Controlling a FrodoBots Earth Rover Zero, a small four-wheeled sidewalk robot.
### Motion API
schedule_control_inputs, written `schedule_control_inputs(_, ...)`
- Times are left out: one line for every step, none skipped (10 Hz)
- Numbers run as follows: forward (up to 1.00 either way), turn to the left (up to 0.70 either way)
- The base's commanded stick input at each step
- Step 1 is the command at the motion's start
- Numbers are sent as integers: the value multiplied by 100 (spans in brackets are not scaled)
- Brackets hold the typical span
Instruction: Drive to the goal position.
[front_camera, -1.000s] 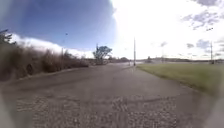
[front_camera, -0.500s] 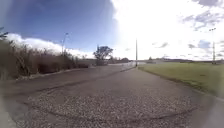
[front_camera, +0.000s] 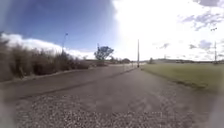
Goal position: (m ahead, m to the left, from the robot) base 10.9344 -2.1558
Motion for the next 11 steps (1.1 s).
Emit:
schedule_control_inputs(0, 0)
schedule_control_inputs(0, 0)
schedule_control_inputs(0, 0)
schedule_control_inputs(0, 0)
schedule_control_inputs(0, 0)
schedule_control_inputs(0, 0)
schedule_control_inputs(0, 0)
schedule_control_inputs(0, 0)
schedule_control_inputs(0, 0)
schedule_control_inputs(100, 0)
schedule_control_inputs(100, 0)
